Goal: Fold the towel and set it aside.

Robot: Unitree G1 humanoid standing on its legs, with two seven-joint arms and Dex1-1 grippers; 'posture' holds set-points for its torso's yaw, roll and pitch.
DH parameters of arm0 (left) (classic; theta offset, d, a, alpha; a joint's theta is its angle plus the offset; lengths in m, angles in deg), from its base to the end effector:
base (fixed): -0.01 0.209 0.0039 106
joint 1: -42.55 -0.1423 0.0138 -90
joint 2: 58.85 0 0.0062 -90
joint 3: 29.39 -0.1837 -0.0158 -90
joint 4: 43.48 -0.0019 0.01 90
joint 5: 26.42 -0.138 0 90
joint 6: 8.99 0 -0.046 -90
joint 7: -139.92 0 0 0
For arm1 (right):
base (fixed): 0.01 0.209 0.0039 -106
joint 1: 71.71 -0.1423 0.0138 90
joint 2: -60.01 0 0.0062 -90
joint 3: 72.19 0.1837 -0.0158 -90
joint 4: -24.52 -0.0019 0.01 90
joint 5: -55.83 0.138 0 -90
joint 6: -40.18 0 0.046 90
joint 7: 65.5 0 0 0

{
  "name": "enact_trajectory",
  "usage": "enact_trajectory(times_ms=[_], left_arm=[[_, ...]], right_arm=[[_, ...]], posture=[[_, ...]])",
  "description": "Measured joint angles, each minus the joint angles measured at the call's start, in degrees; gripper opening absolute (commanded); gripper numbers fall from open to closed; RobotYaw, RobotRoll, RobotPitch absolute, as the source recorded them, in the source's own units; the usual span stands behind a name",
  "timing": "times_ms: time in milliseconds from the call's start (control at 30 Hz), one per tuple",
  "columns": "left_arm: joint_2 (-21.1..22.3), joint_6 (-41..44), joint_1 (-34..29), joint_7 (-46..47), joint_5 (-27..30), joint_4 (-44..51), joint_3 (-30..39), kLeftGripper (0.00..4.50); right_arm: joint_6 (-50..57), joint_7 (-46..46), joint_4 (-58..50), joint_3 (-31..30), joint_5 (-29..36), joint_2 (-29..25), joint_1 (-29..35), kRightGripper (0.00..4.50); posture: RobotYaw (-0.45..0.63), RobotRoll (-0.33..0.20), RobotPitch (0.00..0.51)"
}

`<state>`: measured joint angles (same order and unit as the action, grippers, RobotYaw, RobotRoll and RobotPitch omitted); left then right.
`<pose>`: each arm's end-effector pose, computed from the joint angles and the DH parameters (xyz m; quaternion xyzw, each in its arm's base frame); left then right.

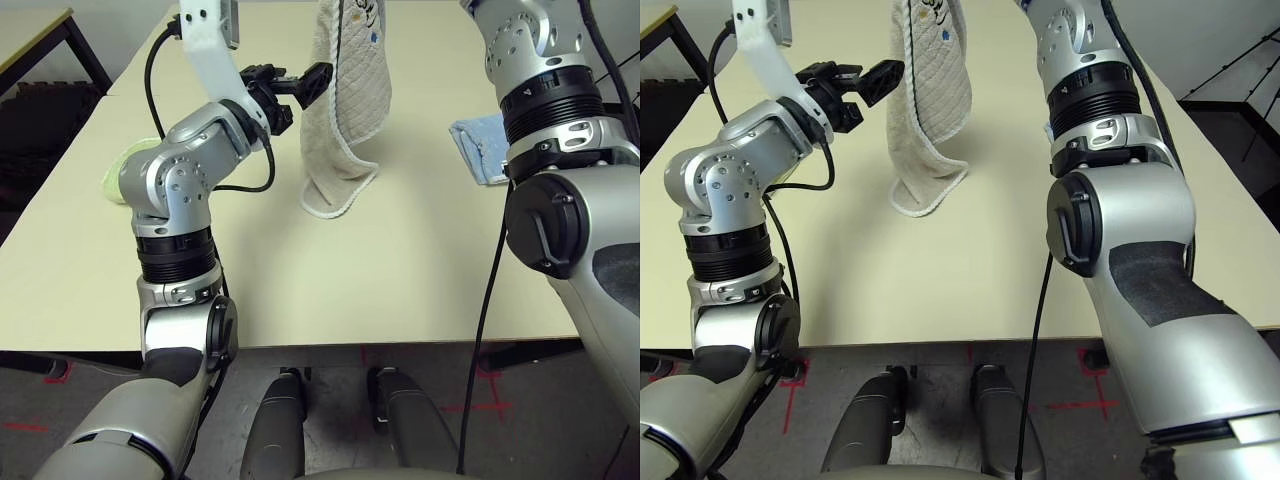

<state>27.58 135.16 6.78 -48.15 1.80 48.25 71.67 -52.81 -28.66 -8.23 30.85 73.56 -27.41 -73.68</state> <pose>0.3020 0.1456 0.2602 -0.0958 -0.0191 -0.2387 0.9662 0.3576 -0.1215 0.3662 0.0275 -0.3342 0.3667 0.8678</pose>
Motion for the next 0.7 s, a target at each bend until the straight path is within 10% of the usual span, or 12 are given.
enact_trajectory(times_ms=[700], left_arm=[[-6.89, -17.20, 4.87, 6.96, -10.96, -28.68, -2.03, 4.50]], right_arm=[[0.02, -0.05, -0.72, 0.00, -0.02, 0.68, 0.02, 0.06]], posture=[[0.03, 0.000, 0.131]])
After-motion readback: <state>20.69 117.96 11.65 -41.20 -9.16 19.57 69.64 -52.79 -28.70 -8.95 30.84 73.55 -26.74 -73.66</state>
